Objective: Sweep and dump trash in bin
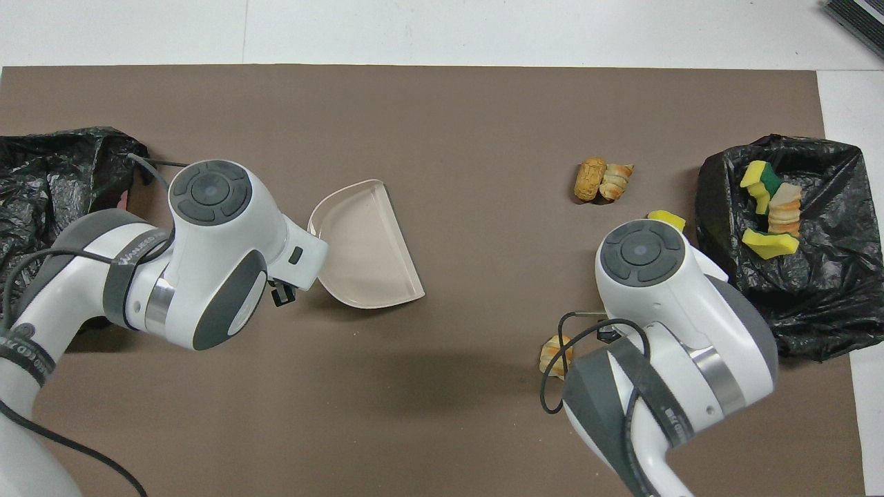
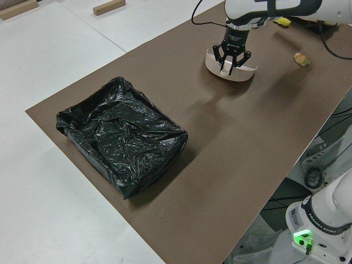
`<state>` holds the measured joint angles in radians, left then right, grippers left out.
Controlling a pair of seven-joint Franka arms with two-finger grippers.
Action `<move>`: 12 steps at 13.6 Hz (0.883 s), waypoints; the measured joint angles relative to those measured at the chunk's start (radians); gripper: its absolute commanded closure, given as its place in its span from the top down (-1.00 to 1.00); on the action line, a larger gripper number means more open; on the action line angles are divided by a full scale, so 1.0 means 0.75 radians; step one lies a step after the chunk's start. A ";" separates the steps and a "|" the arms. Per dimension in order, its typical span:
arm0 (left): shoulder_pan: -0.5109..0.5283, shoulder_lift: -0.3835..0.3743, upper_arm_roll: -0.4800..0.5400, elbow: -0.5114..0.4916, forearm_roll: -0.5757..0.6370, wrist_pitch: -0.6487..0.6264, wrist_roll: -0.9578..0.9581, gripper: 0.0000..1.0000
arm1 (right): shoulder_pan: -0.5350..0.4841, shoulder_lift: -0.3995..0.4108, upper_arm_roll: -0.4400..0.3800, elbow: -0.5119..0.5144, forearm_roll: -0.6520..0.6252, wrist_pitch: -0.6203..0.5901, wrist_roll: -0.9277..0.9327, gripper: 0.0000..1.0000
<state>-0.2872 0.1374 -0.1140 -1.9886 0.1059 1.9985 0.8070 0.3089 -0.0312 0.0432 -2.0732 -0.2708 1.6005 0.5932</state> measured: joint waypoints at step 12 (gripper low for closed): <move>-0.002 -0.171 0.000 -0.269 0.037 0.149 0.002 -1.00 | -0.257 0.187 0.013 -0.022 -0.080 0.537 -0.269 -1.00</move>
<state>-0.2890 0.0090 -0.1142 -2.1902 0.1336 2.1103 0.8082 0.1163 0.1093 0.0533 -2.0897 -0.3310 2.0032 0.3916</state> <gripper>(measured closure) 0.692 0.740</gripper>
